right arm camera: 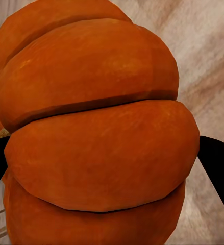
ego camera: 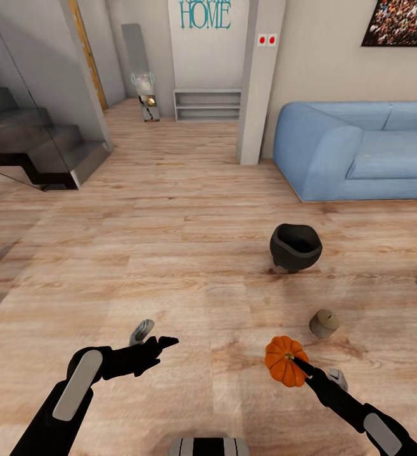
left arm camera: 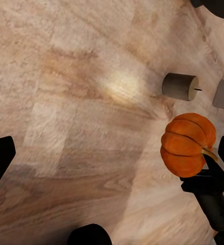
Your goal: Place each of the two pumpkins and all three candles from the living room inside a cabinet in the living room (use any cabinet), then make sure every cabinet is closed, and position the cauldron so it is next to a table in the living room.
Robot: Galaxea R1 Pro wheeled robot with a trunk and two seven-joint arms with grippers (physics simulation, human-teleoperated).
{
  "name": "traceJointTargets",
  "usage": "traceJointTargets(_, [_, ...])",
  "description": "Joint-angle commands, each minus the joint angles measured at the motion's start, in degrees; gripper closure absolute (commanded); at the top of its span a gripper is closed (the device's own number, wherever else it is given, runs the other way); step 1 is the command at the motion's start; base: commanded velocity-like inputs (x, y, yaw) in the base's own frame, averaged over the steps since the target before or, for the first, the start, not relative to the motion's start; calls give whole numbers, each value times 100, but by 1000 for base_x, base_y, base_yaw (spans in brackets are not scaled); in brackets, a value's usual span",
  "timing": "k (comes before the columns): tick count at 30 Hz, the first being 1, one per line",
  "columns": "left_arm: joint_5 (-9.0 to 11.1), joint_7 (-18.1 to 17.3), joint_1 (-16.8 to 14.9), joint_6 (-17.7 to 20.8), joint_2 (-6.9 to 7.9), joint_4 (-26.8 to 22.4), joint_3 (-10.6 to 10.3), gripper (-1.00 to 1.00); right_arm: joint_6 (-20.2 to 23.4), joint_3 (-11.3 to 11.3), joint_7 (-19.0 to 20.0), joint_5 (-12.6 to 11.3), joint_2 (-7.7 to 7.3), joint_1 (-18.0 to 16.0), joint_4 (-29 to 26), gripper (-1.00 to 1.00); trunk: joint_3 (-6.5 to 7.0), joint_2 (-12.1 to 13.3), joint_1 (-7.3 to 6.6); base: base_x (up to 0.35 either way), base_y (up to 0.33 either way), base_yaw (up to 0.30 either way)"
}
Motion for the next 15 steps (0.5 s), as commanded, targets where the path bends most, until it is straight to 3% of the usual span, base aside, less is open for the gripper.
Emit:
traceJointTargets(1, [61, 58, -4, 14, 2, -9, -1, -100, 52, 2, 4, -55, -2, -2, 0, 100, -4, -2, -1, 0, 0, 0])
traceJointTargets(8, [61, 52, -3, 17, 2, -14, 11, -100, 52, 5, 4, -55, -2, -2, 0, 100, -4, -2, -1, 0, 0, 0])
traceJointTargets(15, [61, 56, -2, 21, 2, -14, 79, -100, 52, 6, 8, -57, -2, -2, 0, 100, 151, 8, -19, 0, 0, 0])
